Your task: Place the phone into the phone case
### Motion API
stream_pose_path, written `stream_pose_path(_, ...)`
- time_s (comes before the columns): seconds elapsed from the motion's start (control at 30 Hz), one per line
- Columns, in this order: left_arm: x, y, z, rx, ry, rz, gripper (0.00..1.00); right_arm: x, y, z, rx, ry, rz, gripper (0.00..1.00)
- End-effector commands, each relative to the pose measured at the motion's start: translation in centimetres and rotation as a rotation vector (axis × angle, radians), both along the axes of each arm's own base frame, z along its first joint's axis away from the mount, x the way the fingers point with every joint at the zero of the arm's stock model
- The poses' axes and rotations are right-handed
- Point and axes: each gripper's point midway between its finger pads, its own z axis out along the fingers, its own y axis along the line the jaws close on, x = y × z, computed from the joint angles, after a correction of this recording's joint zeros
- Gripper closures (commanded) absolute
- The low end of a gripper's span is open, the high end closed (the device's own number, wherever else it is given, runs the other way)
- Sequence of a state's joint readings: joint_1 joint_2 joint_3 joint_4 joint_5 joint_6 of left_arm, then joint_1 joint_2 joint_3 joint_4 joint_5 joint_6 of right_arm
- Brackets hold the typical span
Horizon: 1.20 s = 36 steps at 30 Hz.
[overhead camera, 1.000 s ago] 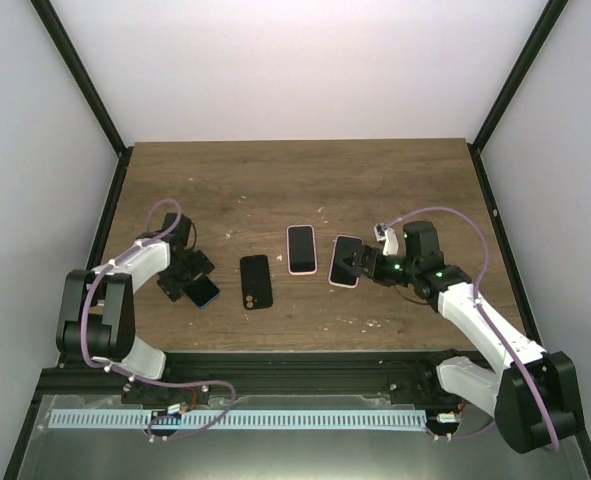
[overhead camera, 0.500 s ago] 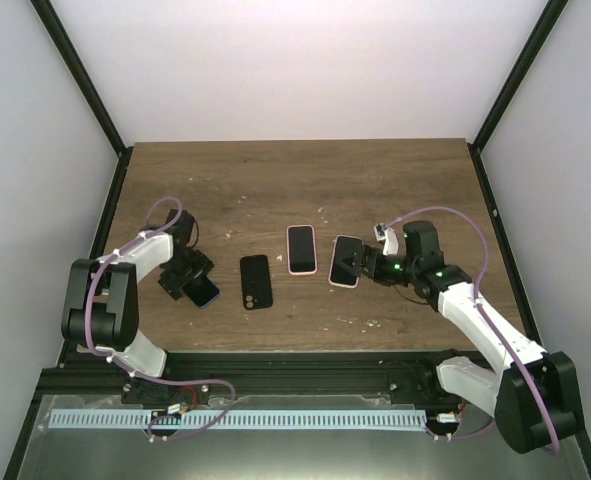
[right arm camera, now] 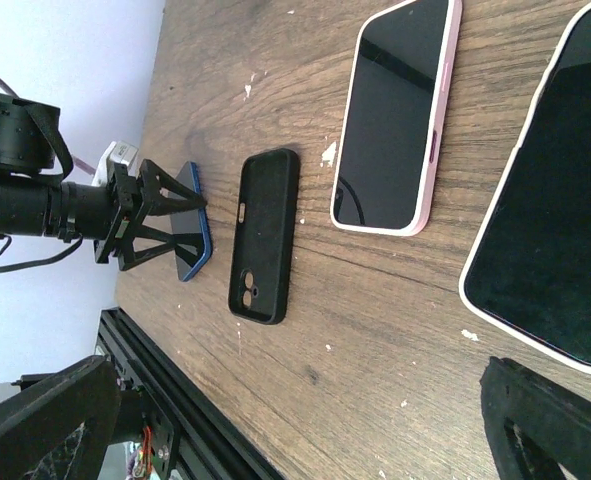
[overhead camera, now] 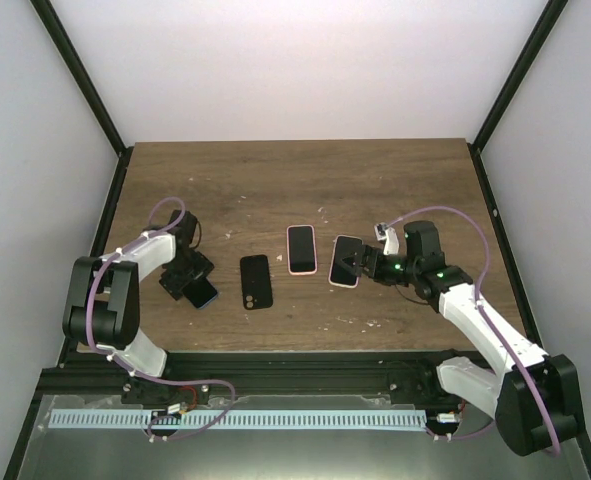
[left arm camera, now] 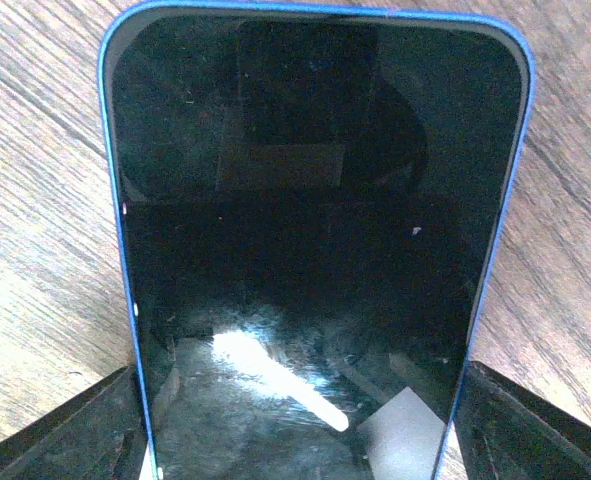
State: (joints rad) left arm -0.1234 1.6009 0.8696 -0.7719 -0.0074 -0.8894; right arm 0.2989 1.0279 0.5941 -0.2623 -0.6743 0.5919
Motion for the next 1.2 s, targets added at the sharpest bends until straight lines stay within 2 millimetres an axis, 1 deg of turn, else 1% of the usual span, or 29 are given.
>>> stream_pose_path(0.0,-0.8,-0.2,-1.6,-0.009,0.032,-0.001,0.19,0.2,0.2,1.2,-0.002,-0.038,0.006,0.00)
stream_pose_path(0.13,-0.6,-0.5,-0.5,-0.002,0.011,-0.038,0.25,0.1,0.2,1.2,-0.001,-0.036,0.004,0.00)
stream_pose_path(0.27,-0.3,-1.6,0.5,-0.008,-0.032,-0.103,0.34,0.0,0.3,1.2,0.011,-0.028,0.006,0.00)
stream_pose_path(0.47,0.1,-3.7,1.9,-0.027,-0.081,-0.201,0.37,-0.3,0.3,1.3,0.026,-0.024,0.005,0.00)
stream_pose_path(0.53,0.5,-4.9,2.8,-0.050,-0.119,-0.239,0.37,-0.4,0.4,1.4,0.040,-0.023,0.008,0.01)
stream_pose_path(0.63,1.2,-7.1,4.4,-0.090,-0.182,-0.311,0.38,-0.4,0.6,1.6,0.053,-0.018,0.005,0.02)
stream_pose_path(0.73,1.7,-9.5,5.6,-0.134,-0.209,-0.387,0.38,-0.3,0.8,1.5,0.055,-0.016,0.001,0.03)
stream_pose_path(0.93,2.0,-14.8,7.4,-0.268,-0.273,-0.537,0.39,-0.5,1.7,0.7,0.051,0.012,0.017,0.03)
stream_pose_path(1.0,2.0,-16.4,7.5,-0.316,-0.281,-0.580,0.39,-0.5,2.1,0.6,0.052,0.017,0.027,0.03)
stream_pose_path(1.07,1.9,-17.4,7.3,-0.362,-0.274,-0.598,0.39,-0.4,2.4,0.6,0.049,0.024,0.037,0.03)
stream_pose_path(1.17,1.7,-17.8,6.5,-0.362,-0.250,-0.614,0.39,-0.3,2.7,0.6,0.037,0.025,0.040,0.03)
